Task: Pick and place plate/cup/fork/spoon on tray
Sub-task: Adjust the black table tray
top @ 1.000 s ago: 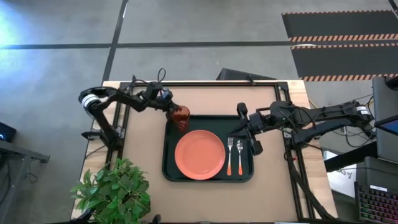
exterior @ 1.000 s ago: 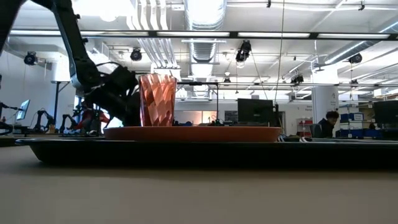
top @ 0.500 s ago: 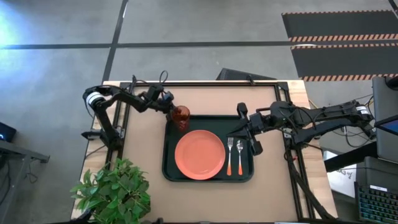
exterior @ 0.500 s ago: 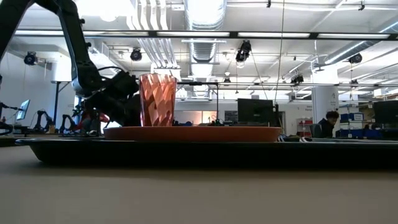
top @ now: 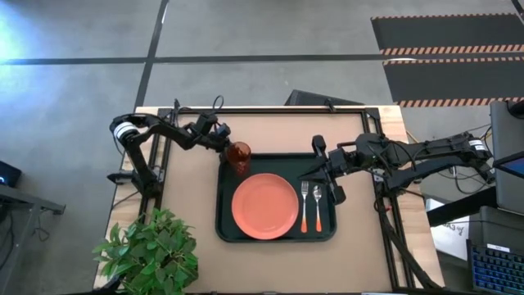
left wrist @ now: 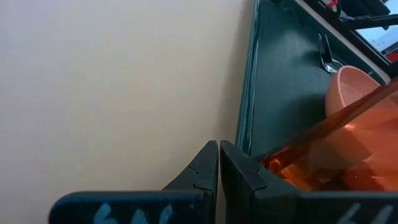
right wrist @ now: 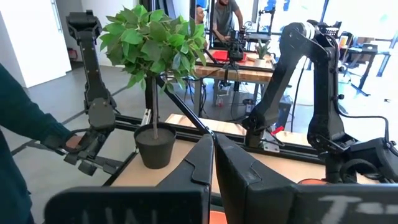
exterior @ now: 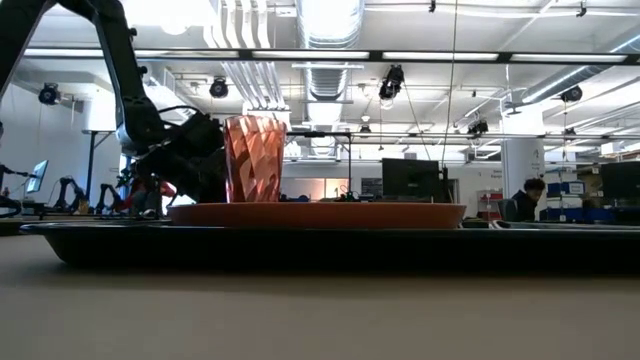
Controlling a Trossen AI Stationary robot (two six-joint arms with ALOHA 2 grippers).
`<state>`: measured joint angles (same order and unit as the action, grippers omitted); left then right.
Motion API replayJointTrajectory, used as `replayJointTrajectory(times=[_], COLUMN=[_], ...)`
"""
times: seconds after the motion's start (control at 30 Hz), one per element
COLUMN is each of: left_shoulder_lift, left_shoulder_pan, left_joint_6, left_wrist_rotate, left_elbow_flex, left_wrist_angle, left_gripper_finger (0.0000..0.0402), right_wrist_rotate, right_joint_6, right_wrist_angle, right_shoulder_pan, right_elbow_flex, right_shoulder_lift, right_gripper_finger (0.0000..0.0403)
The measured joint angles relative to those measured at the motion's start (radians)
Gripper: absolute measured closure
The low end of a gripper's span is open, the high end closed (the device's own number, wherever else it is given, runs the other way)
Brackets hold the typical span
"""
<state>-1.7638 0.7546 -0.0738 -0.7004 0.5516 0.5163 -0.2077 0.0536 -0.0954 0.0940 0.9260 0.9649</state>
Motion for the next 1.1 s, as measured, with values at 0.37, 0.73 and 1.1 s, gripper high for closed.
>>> replayJointTrajectory(times=[0.37, 0.73, 1.1], left_shoulder_lift=[0.000, 0.082, 0.449], left_shoulder_pan=[-0.023, 0.014, 0.062], left_joint_6=[-0.026, 0.001, 0.090], left_wrist_rotate=[-0.004, -0.019, -0.011], left_elbow_flex=[-0.001, -0.004, -0.004], left_wrist_angle=[-0.005, -0.036, -0.255], left_gripper_finger=[0.0402, 0.0402, 0.0402], right_wrist_rotate=[0.000, -0.001, 0.051], right_joint_6=[0.001, 0.001, 0.051], right_wrist_angle=[0.000, 0.015, 0.075], right_shoulder_pan=[0.000, 0.000, -0.001], right_elbow_flex=[0.000, 0.000, 0.000], right_shoulder_lift=[0.000, 0.000, -0.002], right_gripper_finger=[0.0394, 0.0394, 0.0394])
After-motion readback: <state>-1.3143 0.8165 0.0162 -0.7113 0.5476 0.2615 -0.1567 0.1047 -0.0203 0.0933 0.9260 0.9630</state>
